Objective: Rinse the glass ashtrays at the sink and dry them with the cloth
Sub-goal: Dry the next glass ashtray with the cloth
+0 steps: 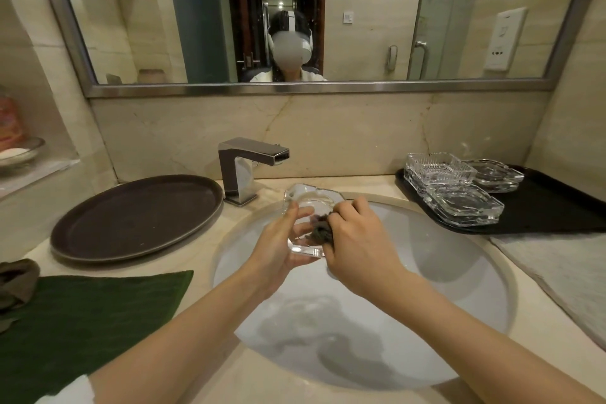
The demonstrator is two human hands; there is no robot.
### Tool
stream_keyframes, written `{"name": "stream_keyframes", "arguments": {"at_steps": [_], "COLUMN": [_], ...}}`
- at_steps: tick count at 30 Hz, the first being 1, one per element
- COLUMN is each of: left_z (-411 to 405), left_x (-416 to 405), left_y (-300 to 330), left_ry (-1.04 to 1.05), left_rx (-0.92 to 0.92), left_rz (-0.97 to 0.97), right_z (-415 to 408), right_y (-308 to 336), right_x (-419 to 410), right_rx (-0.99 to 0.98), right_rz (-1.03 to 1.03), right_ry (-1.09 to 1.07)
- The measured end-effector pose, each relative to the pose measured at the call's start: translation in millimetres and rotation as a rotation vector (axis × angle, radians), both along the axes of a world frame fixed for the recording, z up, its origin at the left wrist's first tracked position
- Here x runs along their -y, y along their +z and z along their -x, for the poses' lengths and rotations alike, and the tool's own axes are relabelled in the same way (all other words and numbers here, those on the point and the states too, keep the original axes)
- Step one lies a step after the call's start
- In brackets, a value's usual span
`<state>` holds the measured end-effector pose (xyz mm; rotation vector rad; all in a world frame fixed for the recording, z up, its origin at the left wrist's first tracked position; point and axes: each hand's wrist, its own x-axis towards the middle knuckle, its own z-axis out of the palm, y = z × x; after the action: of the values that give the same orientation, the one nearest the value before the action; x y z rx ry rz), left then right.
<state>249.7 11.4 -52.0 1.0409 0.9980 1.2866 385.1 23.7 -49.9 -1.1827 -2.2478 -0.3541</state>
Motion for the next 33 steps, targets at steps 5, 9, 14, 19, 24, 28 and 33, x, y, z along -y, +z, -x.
{"name": "stream_keyframes", "arguments": {"at_steps": [5,9,14,19,24,28,33], "left_z": [3.1,2.0,-1.4,0.9,4.7,6.0,9.5], "left_x": [2.8,-0.4,-2.7,-5.4,-4.8,-1.8,-3.3], "left_y": [3.0,3.5,2.5,-4.7,-7.9,-4.8,-0.3], "left_ry": [0.041,0.002,-0.014,-0.032,-0.068,-0.029,0.022], "left_rx": [-0.018,0.096,0.132,0.068,0.175,0.229,0.275], "left_rz": [-0.005,0.114,0.097,0.117,0.160,0.204,0.268], "right_z": [9.3,9.4,12.4,36.5,26.1,22.7,10.4], "right_y": [5.2,12.8,16.9,2.6,6.0,3.2,-12.6], "right_x": [17.0,14.7,-1.1,7.1,11.6,19.0,10.6], "right_rx": [-0.183,-0.376,-0.525,-0.381,-0.274,-0.161,-0.002], "right_rz": [0.279,0.428,0.253,0.176,0.223,0.215,-0.104], "right_ry": [0.256,0.305,0.093,0.210,0.300,0.375,0.533]}}
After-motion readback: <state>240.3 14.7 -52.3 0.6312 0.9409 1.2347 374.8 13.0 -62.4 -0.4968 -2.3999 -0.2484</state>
